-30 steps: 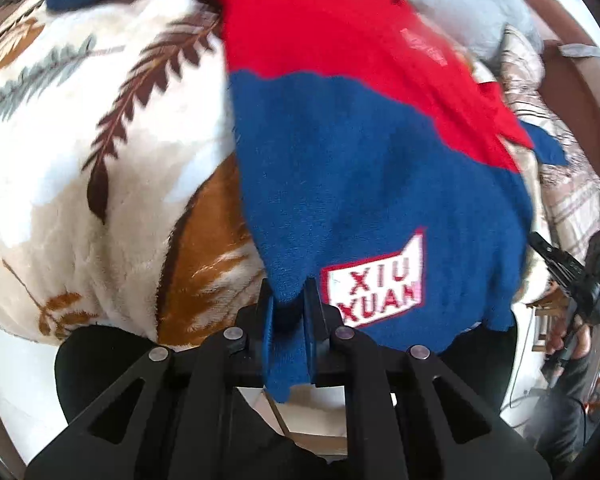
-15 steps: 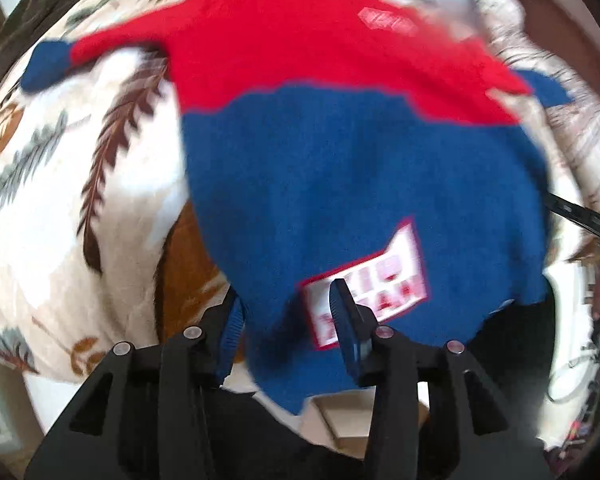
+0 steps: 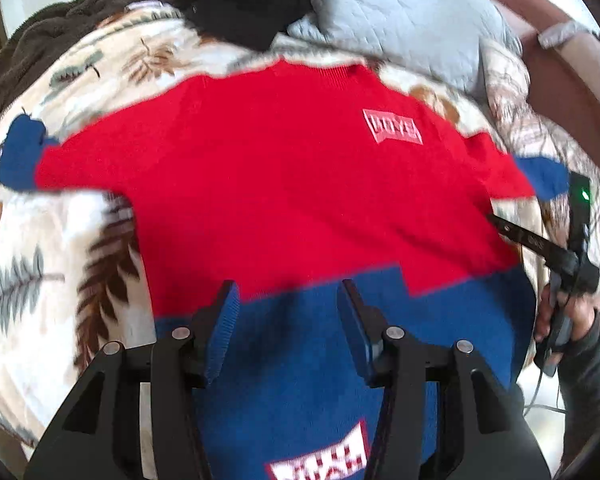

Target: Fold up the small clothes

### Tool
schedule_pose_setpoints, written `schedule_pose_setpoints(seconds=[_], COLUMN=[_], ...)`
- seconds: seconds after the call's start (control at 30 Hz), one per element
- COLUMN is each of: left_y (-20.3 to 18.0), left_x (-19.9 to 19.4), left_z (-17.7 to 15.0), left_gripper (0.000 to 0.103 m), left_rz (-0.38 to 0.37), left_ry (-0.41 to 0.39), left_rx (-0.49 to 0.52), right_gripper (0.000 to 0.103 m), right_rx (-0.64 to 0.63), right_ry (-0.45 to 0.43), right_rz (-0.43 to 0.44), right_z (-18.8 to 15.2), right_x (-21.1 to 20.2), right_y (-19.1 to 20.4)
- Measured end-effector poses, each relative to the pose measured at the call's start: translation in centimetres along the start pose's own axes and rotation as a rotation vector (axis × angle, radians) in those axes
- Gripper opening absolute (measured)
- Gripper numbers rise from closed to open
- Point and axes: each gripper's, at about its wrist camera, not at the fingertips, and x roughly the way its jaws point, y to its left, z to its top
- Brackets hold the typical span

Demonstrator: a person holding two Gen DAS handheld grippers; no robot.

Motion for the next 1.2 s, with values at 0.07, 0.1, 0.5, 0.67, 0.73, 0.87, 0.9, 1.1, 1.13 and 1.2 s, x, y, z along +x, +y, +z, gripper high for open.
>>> schedule_pose_setpoints(seconds=[0.07,0.1,0.5,0.67,0.73,0.87,0.9,1.1,1.13,1.2], left_y=[0.7,1.2,0.7,0.8,0.7,0.9,1.0,1.5,1.6,2.0], left_x=[0.8,2.0,4.0,4.6,4.7,4.8,4.8,4.2,4.1,4.4], left_z=[0.7,0.7,-2.0,-1.4,-1.2,-0.8,-0.6,2.3,3.1,4.5], left_gripper=[0.058,0.058,0.062,0.066,0.066,0.066,0.066,0.066,0.066,0.066], left_rz=[0.008,0.024,0.070,0.056,0.053,0.037,0.027,-0.053,-0.057,-0.073], left_ry=[-0.017,-0.006,0.038,0.045,0.048,0.059,0.061,0.023,0.004,-0.017], left_rx=[-0.025,-0.045,0.037,-0.004,-0.015,-0.027,-0.033,-0.071,-0.076,-0.092], right_gripper=[0.005,0.005,0.029,0.029,0.029,0.028,0.024,0.004,0.004,0.004], right_rx=[0.029,0.057,0.381,0.575,0.593,0.608,0.614,0.568,0.556,0.516], right_ry=[-0.098,-0.126,-0.383,-0.438,-0.428,-0.460,-0.469,-0.484,-0.509,-0.558], right_rz=[0.017,0.022,-0.143,-0.283,-0.288,-0.314,-0.319,-0.365,-0.345,-0.292], right_z=[0.8,1.1,2.9,4.3,4.7,6.1,6.6,8.0,8.1,8.2], right_x=[-1.6,-1.9,-10.1,-12.1,-11.4,-9.7,-9.5,-9.8,-10.4,-11.7], right_y=[-0.4,-1.1,-13.5,-21.2,-22.0,-22.5,-22.6,-23.4,-23.1,-22.0])
